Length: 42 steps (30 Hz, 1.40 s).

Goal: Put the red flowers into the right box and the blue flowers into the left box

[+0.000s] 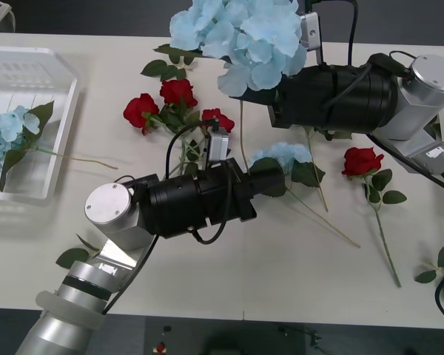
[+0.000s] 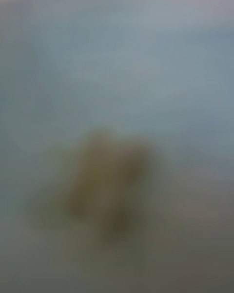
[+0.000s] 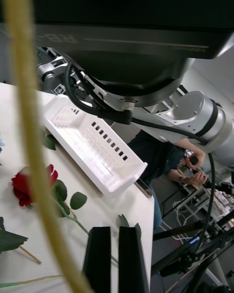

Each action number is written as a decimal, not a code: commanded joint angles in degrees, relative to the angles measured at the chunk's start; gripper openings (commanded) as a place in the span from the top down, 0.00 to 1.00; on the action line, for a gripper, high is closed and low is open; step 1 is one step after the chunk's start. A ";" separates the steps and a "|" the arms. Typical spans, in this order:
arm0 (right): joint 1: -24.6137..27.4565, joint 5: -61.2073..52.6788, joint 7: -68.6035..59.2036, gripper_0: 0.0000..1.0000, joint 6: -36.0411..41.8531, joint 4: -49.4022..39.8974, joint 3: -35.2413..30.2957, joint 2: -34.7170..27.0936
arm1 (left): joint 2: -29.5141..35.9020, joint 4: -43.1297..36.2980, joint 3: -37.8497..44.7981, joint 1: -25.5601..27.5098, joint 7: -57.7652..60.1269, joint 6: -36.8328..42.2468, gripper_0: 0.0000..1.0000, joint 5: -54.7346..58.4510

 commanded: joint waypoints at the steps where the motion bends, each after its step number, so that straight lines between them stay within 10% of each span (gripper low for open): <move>1: -1.82 -0.09 -0.56 1.00 0.57 -0.65 -0.68 0.27 | 0.02 -1.54 -0.97 -0.24 -2.21 -3.83 1.00 1.85; 8: -1.73 -0.09 -0.82 1.00 0.66 -0.65 -0.68 0.27 | 2.48 -1.54 -1.41 -1.12 -2.21 -6.91 1.00 7.47; 10: -1.73 -0.09 -0.91 0.87 0.66 -0.65 -0.68 0.27 | 3.01 -1.54 -1.41 -1.12 -2.21 -7.17 1.00 8.62; 11: -1.82 -0.09 -1.08 0.11 0.66 -0.65 -0.68 0.27 | 4.06 -1.54 -0.97 -1.39 -2.21 -7.17 1.00 11.16; 12: -1.73 -0.09 -1.17 0.00 0.66 -0.65 -0.68 0.18 | 4.59 -1.54 -0.79 -1.39 -2.21 -7.17 1.00 12.13; 29: -2.09 0.26 -4.34 0.00 -1.10 -0.65 -0.68 -2.90 | 22.61 -1.63 7.73 -6.31 -2.21 -6.64 1.00 19.43; 42: -9.38 28.21 -56.28 0.00 7.87 -1.62 3.89 -23.64 | 53.37 2.59 12.74 -7.98 28.69 -3.74 0.99 16.53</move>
